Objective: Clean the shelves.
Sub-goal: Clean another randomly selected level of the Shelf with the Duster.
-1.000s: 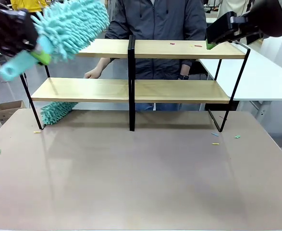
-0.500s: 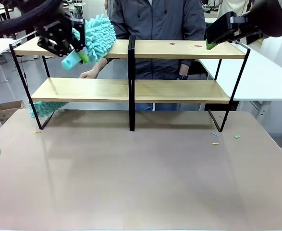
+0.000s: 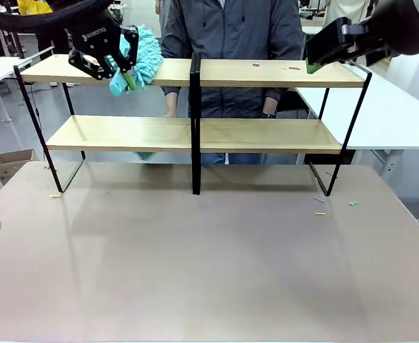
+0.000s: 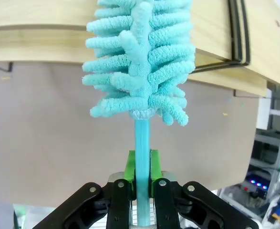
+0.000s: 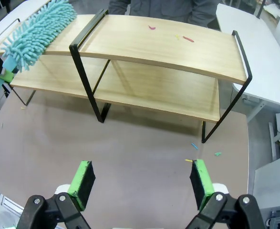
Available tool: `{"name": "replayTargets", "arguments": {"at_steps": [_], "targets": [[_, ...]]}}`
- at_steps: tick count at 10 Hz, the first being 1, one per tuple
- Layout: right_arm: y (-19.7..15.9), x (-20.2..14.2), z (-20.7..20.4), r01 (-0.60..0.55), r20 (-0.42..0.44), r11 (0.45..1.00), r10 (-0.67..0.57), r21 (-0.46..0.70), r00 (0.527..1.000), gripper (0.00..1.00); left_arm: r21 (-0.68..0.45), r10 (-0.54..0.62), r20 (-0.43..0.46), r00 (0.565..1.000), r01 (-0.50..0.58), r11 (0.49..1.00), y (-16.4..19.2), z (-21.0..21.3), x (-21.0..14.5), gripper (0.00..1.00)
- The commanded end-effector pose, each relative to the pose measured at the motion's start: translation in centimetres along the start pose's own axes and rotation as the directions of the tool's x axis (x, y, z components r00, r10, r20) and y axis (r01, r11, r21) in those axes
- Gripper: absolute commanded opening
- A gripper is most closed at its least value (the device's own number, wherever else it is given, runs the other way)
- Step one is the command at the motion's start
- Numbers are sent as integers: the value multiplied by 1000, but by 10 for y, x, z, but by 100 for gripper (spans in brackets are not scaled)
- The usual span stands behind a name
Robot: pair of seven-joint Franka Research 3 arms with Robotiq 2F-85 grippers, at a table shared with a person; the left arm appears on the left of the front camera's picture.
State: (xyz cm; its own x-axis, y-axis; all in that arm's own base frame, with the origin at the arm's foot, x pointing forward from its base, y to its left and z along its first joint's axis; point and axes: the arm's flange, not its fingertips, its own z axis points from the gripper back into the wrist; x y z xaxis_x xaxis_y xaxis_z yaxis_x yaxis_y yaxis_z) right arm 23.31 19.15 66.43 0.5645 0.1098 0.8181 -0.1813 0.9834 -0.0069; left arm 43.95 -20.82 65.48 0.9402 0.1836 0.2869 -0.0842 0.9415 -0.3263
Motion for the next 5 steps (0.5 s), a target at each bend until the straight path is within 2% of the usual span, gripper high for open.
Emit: {"name": "replayTargets", "arguments": {"at_steps": [1, 3, 4, 5], "targets": [[0, 1, 0, 0, 2, 1000, 0, 2, 1000, 100, 74, 76, 13, 997, -77, 994, 3, 15, -5, 0], [0, 1, 0, 0, 2, 1000, 0, 2, 1000, 100, 150, 251, 4, 968, -248, 957, 22, 30, -11, 0], [0, 1, 0, 0, 2, 1000, 0, 2, 1000, 100, 166, 327, 30, 945, -327, 930, 31, 34, -12, 0], [0, 1, 0, 0, 2, 1000, 0, 2, 1000, 100, 147, 425, 110, 899, -438, 887, 40, 40, -9, 0]]}}
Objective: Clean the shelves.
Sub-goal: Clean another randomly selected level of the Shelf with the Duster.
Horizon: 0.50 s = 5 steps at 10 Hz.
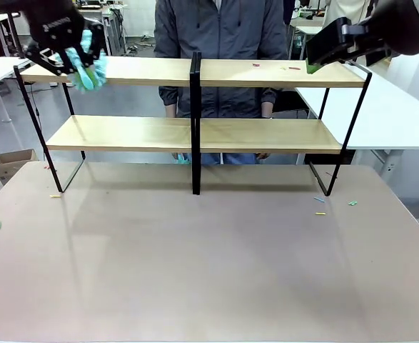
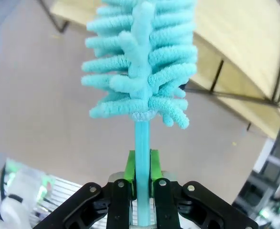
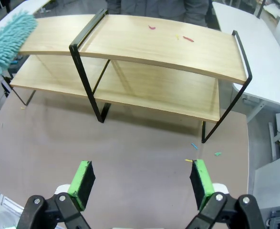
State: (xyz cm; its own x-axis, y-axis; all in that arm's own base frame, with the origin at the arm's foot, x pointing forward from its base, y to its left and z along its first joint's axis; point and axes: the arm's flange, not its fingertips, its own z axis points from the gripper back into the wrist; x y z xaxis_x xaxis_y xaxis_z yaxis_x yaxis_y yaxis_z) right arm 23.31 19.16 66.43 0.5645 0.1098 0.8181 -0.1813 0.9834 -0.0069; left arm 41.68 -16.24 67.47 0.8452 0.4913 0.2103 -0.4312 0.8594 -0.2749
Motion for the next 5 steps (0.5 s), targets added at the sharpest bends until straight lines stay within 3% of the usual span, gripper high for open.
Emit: {"name": "replayTargets", "arguments": {"at_steps": [1, 2, 3, 5], "targets": [[0, 1, 0, 0, 2, 1000, 0, 2, 1000, 100, 39, 270, 141, 952, -278, 960, 13, 6, 10, 0], [0, 1, 0, 0, 2, 1000, 0, 2, 1000, 100, 31, 367, 205, 907, -381, 924, 27, 15, 11, 0], [0, 1, 0, 0, 2, 1000, 0, 2, 1000, 100, -73, 379, 236, 895, -373, 925, 38, 27, 3, 0], [0, 1, 0, 0, 2, 1000, 0, 2, 1000, 100, -122, 316, 236, 919, -294, 948, 43, 34, -7, 0]]}}
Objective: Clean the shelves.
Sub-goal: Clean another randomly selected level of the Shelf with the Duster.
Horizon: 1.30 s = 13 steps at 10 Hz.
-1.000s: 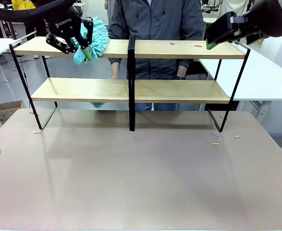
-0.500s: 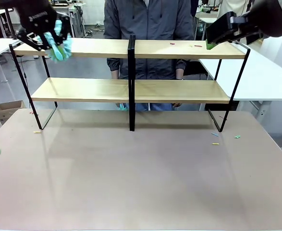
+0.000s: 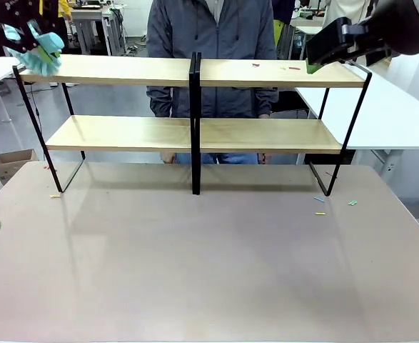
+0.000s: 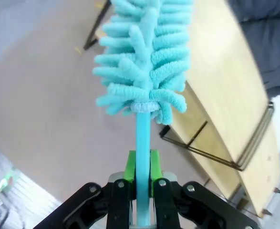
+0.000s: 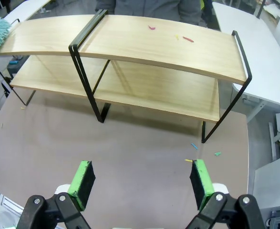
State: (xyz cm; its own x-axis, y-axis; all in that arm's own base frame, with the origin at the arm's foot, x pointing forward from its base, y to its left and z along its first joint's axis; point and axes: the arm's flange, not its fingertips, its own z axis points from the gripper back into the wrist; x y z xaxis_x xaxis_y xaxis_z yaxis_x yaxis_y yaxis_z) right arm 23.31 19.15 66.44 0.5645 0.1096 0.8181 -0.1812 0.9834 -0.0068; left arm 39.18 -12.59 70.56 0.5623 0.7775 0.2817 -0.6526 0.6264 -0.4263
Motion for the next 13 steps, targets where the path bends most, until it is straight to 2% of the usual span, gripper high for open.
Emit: {"name": "replayTargets", "arguments": {"at_steps": [1, 3, 6, 7, 9, 10, 12, 13], "targets": [[1, 1, 0, 0, 2, 1000, 0, 2, 1000, 100, -35, -83, 17, 996, 83, 996, 13, -6, -9, 0], [1, 1, 0, 0, 2, 1000, 0, 2, 1000, 100, -90, -188, -3, 982, 187, 978, 15, -3, -12, 0], [1, 1, 0, 0, 2, 1000, 0, 2, 1000, 100, -183, -276, -23, 961, 268, 946, 21, 3, -11, 0], [1, 1, 0, 0, 2, 1000, 0, 2, 1000, 100, -244, -340, -35, 940, 322, 915, 26, 9, -9, 0], [1, 1, 0, 0, 2, 1000, 0, 2, 1000, 100, -407, -539, -33, 842, 481, 776, 40, 28, 6, 0], [1, 1, 0, 0, 2, 1000, 0, 2, 1000, 100, -478, -647, -31, 762, 558, 679, 48, 42, 24, 0], [1, 1, 0, 0, 2, 1000, 0, 2, 1000, 100, -595, -778, -18, 628, 619, 513, 69, 77, 84, 0], [1, 1, 0, 0, 2, 1000, 0, 2, 1000, 100, -675, -828, -19, 561, 604, 424, 86, 92, 114, 0]]}}
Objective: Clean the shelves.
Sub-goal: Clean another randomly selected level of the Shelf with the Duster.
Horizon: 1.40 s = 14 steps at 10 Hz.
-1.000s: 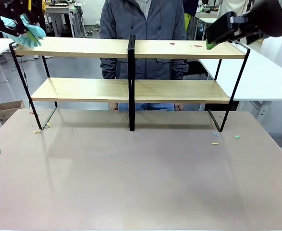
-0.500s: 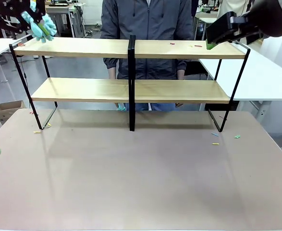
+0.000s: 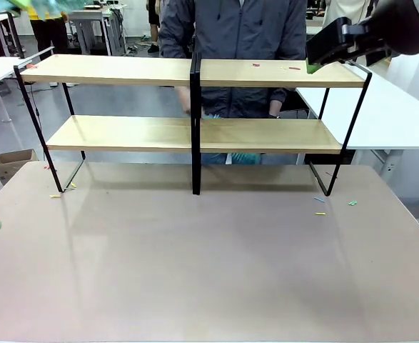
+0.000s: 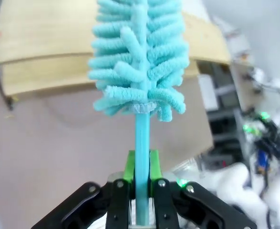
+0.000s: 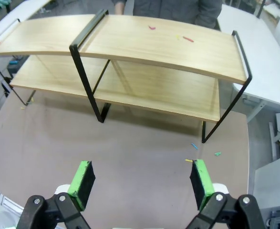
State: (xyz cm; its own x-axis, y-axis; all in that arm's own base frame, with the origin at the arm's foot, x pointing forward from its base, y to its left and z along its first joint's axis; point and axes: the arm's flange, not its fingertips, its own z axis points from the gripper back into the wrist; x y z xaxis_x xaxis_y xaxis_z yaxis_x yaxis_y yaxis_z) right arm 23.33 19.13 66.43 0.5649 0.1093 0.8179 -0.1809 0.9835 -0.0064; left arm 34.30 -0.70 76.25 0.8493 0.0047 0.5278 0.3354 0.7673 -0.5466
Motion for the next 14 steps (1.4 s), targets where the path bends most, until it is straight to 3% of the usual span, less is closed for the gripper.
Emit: {"name": "replayTargets", "arguments": {"at_steps": [1, 2, 5, 6, 7, 8, 13, 14], "targets": [[1, 1, 0, 0, 2, 1000, 0, 2, 1000, 100, -203, -147, -130, 980, 119, 972, 39, 56, 17, 0], [1, 1, 0, 0, 2, 1000, 0, 2, 1000, 100, -291, -230, -116, 966, 188, 938, 63, 86, 13, 0], [1, 1, 0, 0, 2, 1000, 0, 2, 1000, 100, -357, -64, 100, 993, 96, 929, 135, 150, -14, 0], [1, 1, 0, 0, 2, 1000, 0, 2, 1000, 100, -360, -35, 102, 994, 70, 930, 144, 150, -19, 0], [1, 1, 0, 0, 2, 1000, 0, 2, 1000, 100, -326, 61, 69, 996, -35, 945, 158, 143, -23, 0], [1, 1, 0, 0, 2, 1000, 0, 2, 1000, 100, -332, -68, 83, 994, 92, 939, 145, 161, -28, 0], [1, 1, 0, 0, 2, 1000, 0, 2, 1000, 100, -332, -68, 83, 994, 92, 939, 145, 161, -28, 0], [1, 1, 0, 0, 2, 1000, 0, 2, 1000, 100, -319, -44, 61, 997, 61, 946, 144, 158, -27, 12]]}}
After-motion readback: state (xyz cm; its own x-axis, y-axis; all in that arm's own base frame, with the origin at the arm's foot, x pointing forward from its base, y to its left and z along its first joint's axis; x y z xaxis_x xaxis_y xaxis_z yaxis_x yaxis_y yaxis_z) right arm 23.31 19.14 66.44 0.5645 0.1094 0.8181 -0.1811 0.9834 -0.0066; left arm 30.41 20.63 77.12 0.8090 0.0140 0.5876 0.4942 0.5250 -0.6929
